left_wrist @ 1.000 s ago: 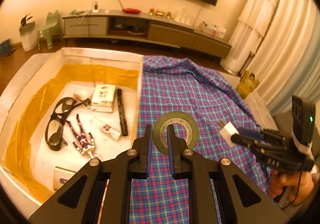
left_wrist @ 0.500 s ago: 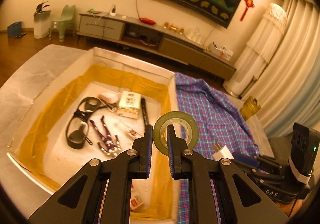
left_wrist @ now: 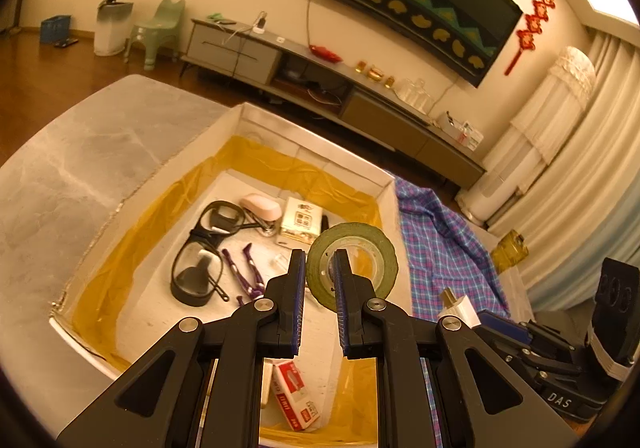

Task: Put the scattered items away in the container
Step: 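Carry the tape roll in the left tool while the right tool carries the charger over the box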

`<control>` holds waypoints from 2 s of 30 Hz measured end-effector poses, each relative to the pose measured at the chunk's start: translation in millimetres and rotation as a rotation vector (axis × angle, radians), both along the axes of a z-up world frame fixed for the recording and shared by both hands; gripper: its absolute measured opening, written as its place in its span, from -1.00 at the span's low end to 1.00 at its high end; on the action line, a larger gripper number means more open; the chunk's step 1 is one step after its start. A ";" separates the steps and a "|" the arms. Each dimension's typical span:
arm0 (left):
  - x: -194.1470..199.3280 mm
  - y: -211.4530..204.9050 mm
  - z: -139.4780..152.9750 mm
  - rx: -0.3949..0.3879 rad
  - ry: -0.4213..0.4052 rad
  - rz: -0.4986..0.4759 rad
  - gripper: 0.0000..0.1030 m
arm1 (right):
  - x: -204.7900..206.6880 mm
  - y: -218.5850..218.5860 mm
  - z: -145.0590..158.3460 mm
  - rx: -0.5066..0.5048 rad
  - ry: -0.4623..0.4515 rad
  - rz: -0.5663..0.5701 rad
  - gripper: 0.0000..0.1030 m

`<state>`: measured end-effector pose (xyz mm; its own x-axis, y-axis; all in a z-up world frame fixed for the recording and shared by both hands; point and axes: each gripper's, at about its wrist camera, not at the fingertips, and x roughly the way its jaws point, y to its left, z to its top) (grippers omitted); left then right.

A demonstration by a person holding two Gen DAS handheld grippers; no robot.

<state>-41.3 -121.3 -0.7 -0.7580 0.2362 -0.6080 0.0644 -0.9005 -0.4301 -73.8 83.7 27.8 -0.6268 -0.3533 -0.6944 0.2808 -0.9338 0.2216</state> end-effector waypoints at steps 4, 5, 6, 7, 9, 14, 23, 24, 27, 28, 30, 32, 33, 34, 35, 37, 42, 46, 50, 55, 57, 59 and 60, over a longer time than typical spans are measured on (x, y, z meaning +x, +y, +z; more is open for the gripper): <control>0.0 -8.0 0.3 0.010 -0.001 0.023 -0.73 | -3.1 -10.4 6.4 0.008 0.011 0.015 -0.40; -0.1 -9.6 0.2 0.011 -0.001 0.028 -0.73 | -4.0 -12.9 7.8 0.010 0.013 0.019 -0.40; 0.0 -10.6 0.2 0.012 -0.002 0.031 -0.73 | -5.0 -15.4 9.1 0.013 0.015 0.022 -0.40; -0.1 -11.0 0.1 0.013 -0.002 0.031 -0.73 | -5.9 -16.9 10.0 0.016 0.017 0.025 -0.40; -0.9 -10.4 -0.4 0.011 -0.005 0.032 -0.73 | -8.8 -20.3 13.0 0.022 0.021 0.031 -0.40; -4.6 0.9 -6.4 -0.017 -0.033 -0.005 -0.73 | -16.1 -25.4 21.3 0.030 0.032 0.039 -0.40; -7.4 31.6 -17.1 -0.065 -0.069 -0.093 -0.73 | -37.3 -39.9 36.1 0.032 0.044 0.056 -0.40; -7.3 35.0 -18.0 -0.072 -0.072 -0.104 -0.73 | -40.0 -41.8 36.8 0.034 0.043 0.059 -0.40; -7.7 45.3 -21.4 -0.101 -0.081 -0.131 -0.73 | -47.9 -46.2 39.5 0.039 0.039 0.065 -0.40; -7.5 48.0 -22.2 -0.108 -0.083 -0.137 -0.73 | -50.8 -47.3 40.1 0.041 0.038 0.066 -0.40; -7.0 52.7 -23.4 -0.124 -0.083 -0.145 -0.73 | -56.4 -50.3 42.6 0.049 0.036 0.071 -0.40; -6.5 58.3 -24.0 -0.149 -0.081 -0.152 -0.73 | -62.7 -52.3 45.8 0.056 0.037 0.072 -0.40; -6.6 60.5 -24.1 -0.160 -0.080 -0.155 -0.73 | -66.4 -53.2 47.4 0.058 0.036 0.073 -0.40; -6.6 62.2 -24.0 -0.171 -0.078 -0.157 -0.73 | -69.1 -54.4 48.5 0.061 0.036 0.073 -0.40; -6.3 64.3 -23.7 -0.186 -0.074 -0.157 -0.73 | -72.3 -55.4 49.5 0.064 0.036 0.073 -0.40; -6.3 67.6 -23.4 -0.207 -0.068 -0.161 -0.73 | -78.0 -57.8 50.5 0.071 0.032 0.076 -0.40; -8.5 68.7 -26.1 -0.182 -0.081 -0.176 -0.73 | -88.7 -65.6 48.9 0.089 0.016 0.085 -0.40; -12.9 56.9 -30.7 -0.090 -0.108 -0.164 -0.73 | -96.5 -71.8 44.6 0.099 0.000 0.091 -0.40; -15.5 38.2 -30.1 -0.050 -0.113 -0.107 -0.73 | -102.4 -79.5 41.7 0.119 -0.008 0.101 -0.40; -17.7 23.9 -31.3 -0.017 -0.121 -0.076 -0.73 | -108.9 -87.4 40.4 0.144 -0.009 0.115 -0.39; -18.4 27.6 -33.7 -0.009 -0.131 -0.096 -0.73 | -112.9 -90.1 40.3 0.157 -0.011 0.122 -0.39; -19.0 34.3 -35.3 -0.011 -0.138 -0.120 -0.73 | -117.3 -92.4 40.4 0.170 -0.011 0.126 -0.40; -18.8 38.6 -36.1 -0.020 -0.140 -0.131 -0.73 | -119.6 -92.9 40.3 0.176 -0.011 0.129 -0.40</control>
